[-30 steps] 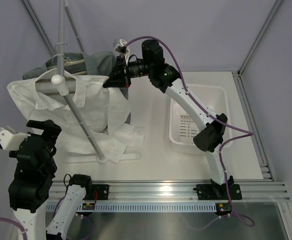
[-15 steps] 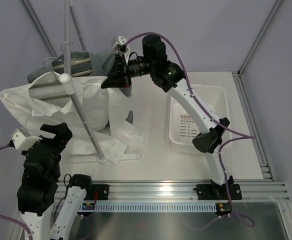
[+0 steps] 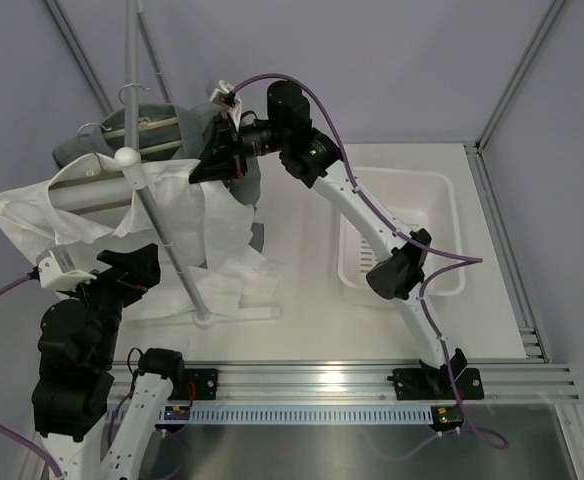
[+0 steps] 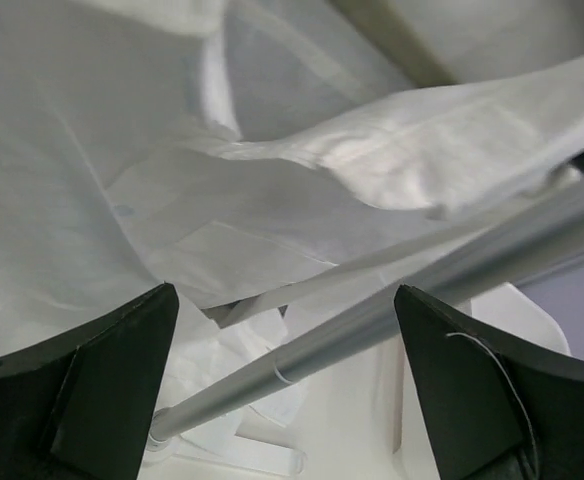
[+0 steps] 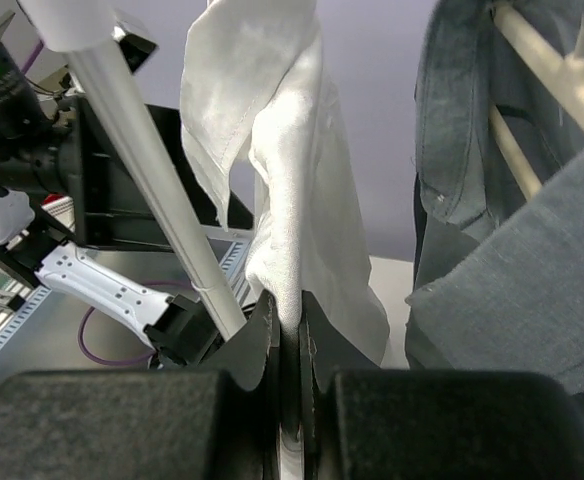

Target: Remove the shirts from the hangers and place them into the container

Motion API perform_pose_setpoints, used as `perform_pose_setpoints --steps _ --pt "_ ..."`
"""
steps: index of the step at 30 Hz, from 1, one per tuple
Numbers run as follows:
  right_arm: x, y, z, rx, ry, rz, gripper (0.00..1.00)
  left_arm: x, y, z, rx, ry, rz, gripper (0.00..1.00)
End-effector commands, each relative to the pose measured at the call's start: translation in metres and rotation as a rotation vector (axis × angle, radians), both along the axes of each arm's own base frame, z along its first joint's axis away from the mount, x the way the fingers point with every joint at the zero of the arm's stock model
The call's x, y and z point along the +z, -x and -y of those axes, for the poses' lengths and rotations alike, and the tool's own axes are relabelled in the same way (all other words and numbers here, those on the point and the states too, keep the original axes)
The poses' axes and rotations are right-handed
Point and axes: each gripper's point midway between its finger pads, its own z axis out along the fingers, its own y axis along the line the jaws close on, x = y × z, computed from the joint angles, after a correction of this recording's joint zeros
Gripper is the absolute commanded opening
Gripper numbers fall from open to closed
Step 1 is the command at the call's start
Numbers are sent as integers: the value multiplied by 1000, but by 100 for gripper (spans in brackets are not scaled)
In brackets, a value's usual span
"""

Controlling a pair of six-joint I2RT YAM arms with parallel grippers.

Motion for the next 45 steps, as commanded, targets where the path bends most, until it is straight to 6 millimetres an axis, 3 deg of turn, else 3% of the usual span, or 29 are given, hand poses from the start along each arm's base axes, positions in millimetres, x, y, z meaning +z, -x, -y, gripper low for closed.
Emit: perform_pose_setpoints --steps 1,4,8,9,11,12,13,16,23,24,26,32,33,35,42,43,45 --pt "30 13 1 33 -87 52 0 34 16 16 -112 -17 132 94" --pt "23 10 -1 29 -69 29 0 40 23 22 -150 -11 146 94" --pt "-5 -10 -2 -145 -2 -8 0 48 31 31 -207 -12 173 94" --pt "3 -11 2 -180 -39 30 0 50 32 33 -217 -13 179 94" --pt "0 -9 16 -263 -29 16 0 55 37 48 -312 -23 197 94" --pt "14 -2 27 -281 -47 30 0 64 39 55 -352 -23 224 92" --pt "-2 -10 29 -342 -13 -3 0 68 41 62 -392 -19 233 91" --pt "-7 -11 50 -459 6 -20 0 81 51 89 -559 9 257 86" --pt "-19 -3 106 -673 55 -46 0 71 45 118 -743 22 184 86" --pt "-8 4 121 -699 35 -37 0 75 43 121 -766 20 198 86" --pt "-30 4 136 -754 84 -62 0 73 37 127 -801 44 184 85" --pt "-47 22 191 -846 89 -109 0 92 27 141 -892 70 236 84" --pt "-41 28 199 -856 71 -103 0 96 23 144 -904 72 243 84" --pt "-52 30 206 -872 95 -115 0 103 23 146 -924 79 263 85" --pt "-50 36 223 -907 91 -128 0 130 19 149 -942 63 309 85" --pt "-49 36 223 -909 92 -130 0 148 28 146 -927 37 358 85" --pt "-50 35 223 -912 102 -135 0 163 35 140 -892 4 390 86"
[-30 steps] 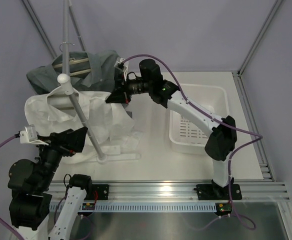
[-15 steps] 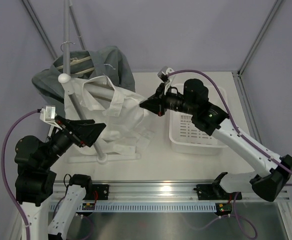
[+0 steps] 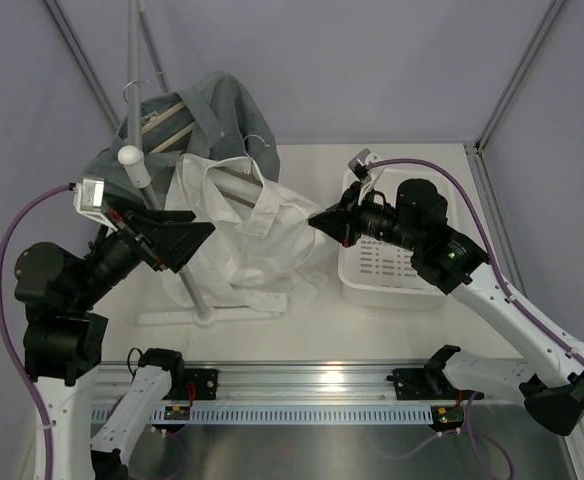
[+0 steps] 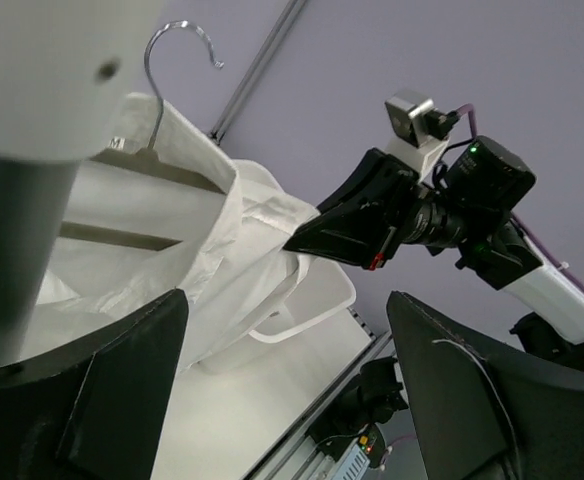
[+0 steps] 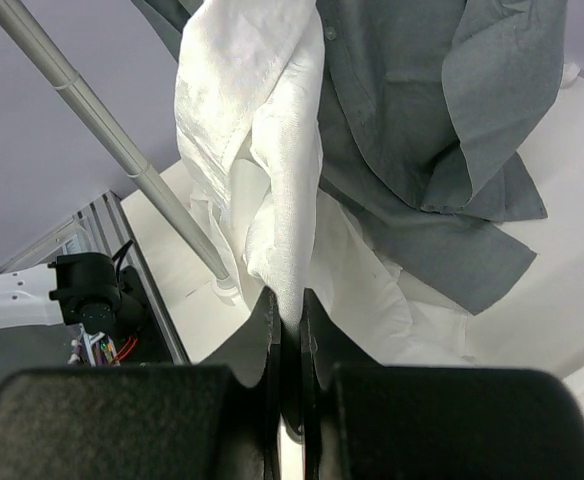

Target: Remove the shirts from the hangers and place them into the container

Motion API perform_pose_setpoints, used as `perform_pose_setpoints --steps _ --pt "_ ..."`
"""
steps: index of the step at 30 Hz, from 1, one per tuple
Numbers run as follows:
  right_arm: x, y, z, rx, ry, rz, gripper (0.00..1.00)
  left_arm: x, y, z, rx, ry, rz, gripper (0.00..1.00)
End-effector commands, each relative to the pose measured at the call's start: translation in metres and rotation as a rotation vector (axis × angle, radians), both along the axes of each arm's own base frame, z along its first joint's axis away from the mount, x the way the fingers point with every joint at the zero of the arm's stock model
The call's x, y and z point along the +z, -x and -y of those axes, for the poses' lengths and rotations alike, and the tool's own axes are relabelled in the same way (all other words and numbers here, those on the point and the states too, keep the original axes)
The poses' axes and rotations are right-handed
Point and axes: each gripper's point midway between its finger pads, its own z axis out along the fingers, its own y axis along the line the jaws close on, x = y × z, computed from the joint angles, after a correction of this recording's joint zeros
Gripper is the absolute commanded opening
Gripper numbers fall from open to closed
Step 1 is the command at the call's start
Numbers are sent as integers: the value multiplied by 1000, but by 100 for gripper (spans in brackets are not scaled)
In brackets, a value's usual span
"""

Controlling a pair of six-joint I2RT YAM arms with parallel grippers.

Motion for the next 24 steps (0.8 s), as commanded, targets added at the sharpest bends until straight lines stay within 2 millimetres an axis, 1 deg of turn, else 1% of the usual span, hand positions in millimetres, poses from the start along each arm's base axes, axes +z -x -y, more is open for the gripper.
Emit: perform_pose_setpoints --steps 1,3,4,5,7,8,9,10,11,12,14,15,17,18,19,21,22,24 --pt "23 -5 8 -46 -49 45 0 69 42 -5 -1 -1 237 87" --pt "25 -5 9 -50 -54 45 0 80 49 0 -50 -12 260 88" --pt "26 -4 10 -50 -56 43 0 88 60 5 -102 -8 280 88" --pt "27 -5 10 -52 -61 44 0 97 64 8 -136 0 324 88" --pt "31 -3 11 -52 -73 49 0 104 73 15 -218 32 326 89" --pt "34 -2 12 -54 -79 53 0 113 75 17 -242 46 376 89" --pt "36 -2 12 -55 -81 55 0 117 70 19 -260 56 376 89" --pt "40 -2 13 -60 -84 59 0 120 71 22 -294 74 364 90" --pt "40 -1 15 -65 -78 52 0 128 71 23 -305 79 386 90" --pt "47 0 16 -69 -86 64 0 135 60 25 -318 85 395 90" --pt "48 1 19 -72 -78 63 0 149 62 29 -377 96 416 91" --pt "54 3 22 -78 -86 74 0 162 54 31 -385 100 447 91" --pt "54 5 26 -89 -77 76 0 177 50 34 -401 106 479 91" --pt "58 8 29 -92 -81 83 0 194 59 34 -408 107 530 91" --pt "57 8 31 -100 -75 80 0 195 36 41 -413 103 494 91" --pt "59 12 36 -105 -77 83 0 203 26 48 -419 96 500 92" --pt "57 13 38 -109 -72 80 0 209 15 57 -415 88 485 92" --pt "59 16 42 -120 -72 83 0 215 9 68 -445 85 493 92"
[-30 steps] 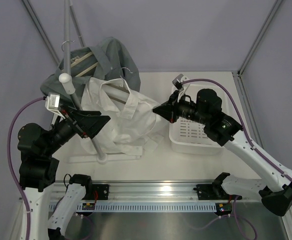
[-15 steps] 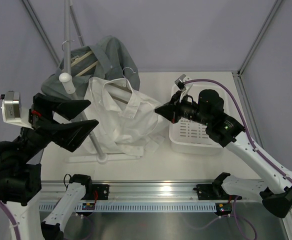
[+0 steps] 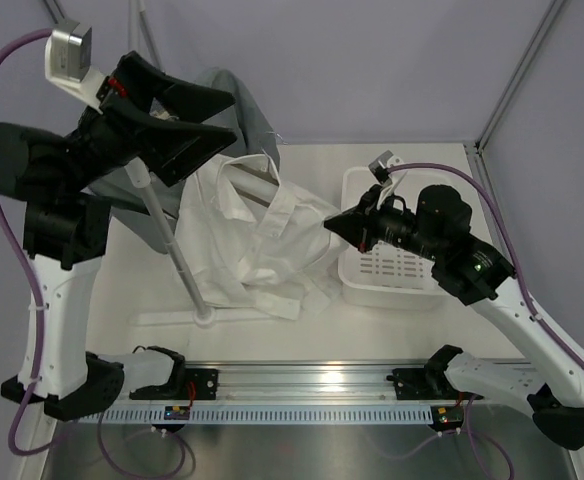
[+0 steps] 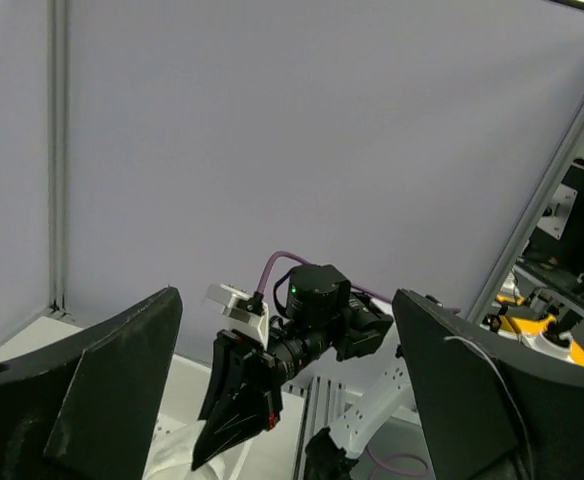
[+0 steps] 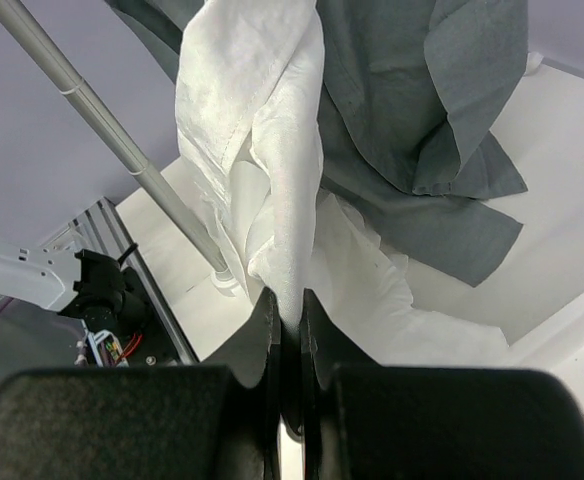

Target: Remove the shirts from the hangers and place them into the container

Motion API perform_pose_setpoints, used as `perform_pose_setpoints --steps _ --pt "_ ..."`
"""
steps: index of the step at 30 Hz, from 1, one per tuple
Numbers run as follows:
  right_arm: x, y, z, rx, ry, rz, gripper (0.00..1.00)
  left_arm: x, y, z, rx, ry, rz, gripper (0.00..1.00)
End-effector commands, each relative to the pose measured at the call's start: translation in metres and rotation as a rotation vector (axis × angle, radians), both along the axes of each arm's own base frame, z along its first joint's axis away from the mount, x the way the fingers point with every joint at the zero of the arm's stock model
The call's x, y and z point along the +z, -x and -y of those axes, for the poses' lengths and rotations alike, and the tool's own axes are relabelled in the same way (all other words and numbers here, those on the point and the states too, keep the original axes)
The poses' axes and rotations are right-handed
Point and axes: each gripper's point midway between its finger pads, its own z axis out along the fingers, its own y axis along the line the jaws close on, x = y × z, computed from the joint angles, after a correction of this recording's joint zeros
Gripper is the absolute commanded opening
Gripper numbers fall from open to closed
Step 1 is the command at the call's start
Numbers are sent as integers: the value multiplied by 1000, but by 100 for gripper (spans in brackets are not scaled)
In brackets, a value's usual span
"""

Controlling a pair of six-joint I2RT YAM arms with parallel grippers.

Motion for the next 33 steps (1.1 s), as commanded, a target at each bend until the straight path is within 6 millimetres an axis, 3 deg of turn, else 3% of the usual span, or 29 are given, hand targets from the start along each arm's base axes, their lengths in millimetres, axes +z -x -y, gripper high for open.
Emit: perform_pose_setpoints --steps 1,4,5,7,11,16,20,21,23,26,33 --pt "43 2 19 -63 -64 99 0 16 -3 19 -19 -14 54 92" --pt "41 4 27 -90 -53 97 0 13 -18 39 -29 -20 45 92" --pt "40 5 29 -98 -48 95 0 0 -33 50 -24 -46 1 92" --pt "35 5 37 -130 -22 80 0 -12 -45 67 19 -73 -2 91" --pt "25 6 56 -208 19 37 0 -64 -79 89 146 -186 -100 89" --pt "4 9 80 -308 71 -77 0 -105 -94 85 325 -250 -110 88" --pt "1 20 90 -324 53 -83 0 -126 -96 77 415 -255 -127 82" --pt "0 21 92 -335 45 -91 0 -142 -98 80 427 -276 -146 80" --pt "0 24 96 -344 45 -94 0 -141 -95 71 471 -250 -150 76" --pt "6 30 97 -333 18 -93 0 -157 -100 66 531 -253 -203 65" --pt "25 57 77 -158 -60 -95 0 -186 -106 64 654 -289 -306 39"
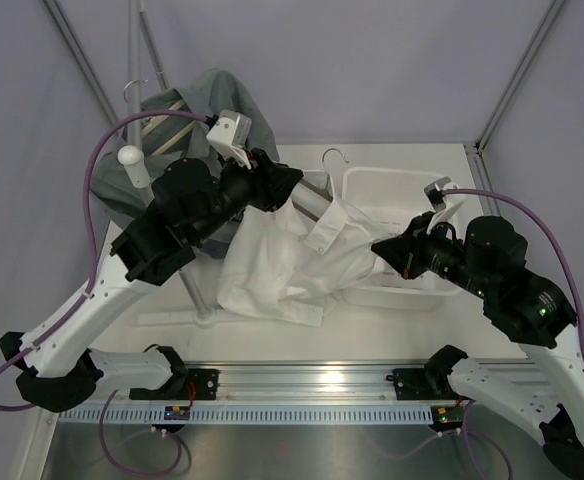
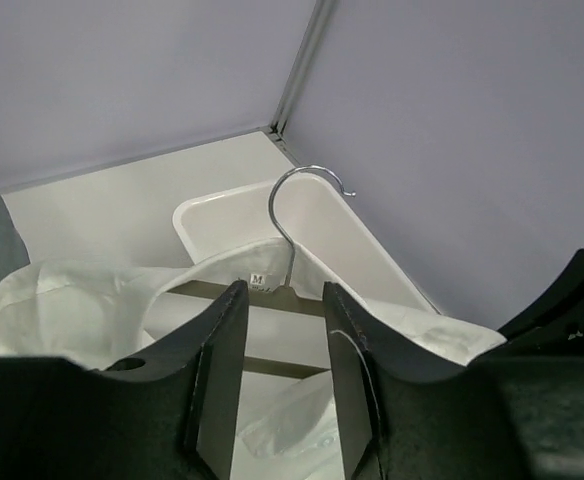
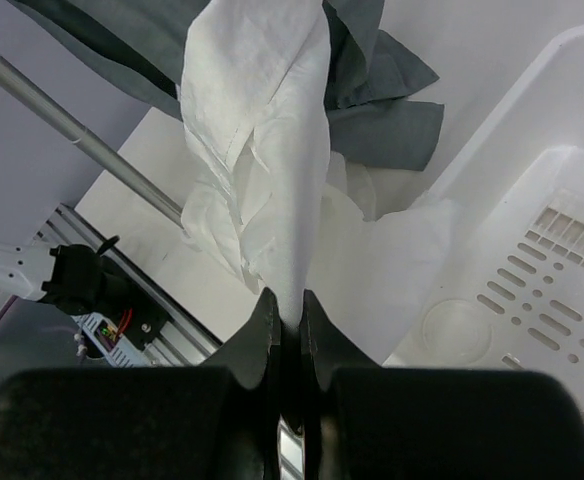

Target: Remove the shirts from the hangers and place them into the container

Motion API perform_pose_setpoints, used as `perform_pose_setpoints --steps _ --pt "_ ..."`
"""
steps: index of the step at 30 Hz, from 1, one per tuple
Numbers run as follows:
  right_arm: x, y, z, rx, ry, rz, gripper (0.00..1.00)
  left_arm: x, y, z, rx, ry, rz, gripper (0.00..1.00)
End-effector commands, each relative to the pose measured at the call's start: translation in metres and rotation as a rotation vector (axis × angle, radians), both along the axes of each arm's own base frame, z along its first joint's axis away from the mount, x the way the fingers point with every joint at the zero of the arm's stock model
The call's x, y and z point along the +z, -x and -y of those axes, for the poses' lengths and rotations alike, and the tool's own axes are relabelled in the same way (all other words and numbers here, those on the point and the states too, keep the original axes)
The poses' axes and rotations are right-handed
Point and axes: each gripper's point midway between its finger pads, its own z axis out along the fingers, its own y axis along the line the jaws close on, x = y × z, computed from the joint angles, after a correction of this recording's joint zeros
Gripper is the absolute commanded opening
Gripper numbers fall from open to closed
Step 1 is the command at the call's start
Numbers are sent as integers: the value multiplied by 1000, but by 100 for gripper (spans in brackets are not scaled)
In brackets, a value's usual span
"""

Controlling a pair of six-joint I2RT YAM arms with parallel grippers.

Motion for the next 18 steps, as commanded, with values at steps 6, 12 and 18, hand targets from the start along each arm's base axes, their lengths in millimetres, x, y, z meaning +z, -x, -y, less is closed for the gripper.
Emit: perform_pose_setpoints --steps 6,12,18 --pt "35 14 -19 119 -119 42 0 -14 -8 -4 130 26 -33 31" --pt "49 17 -24 152 -153 58 0 -24 -6 -4 125 21 -60 31" --pt "58 24 -30 207 -177 69 0 -35 -5 1 109 22 -75 33"
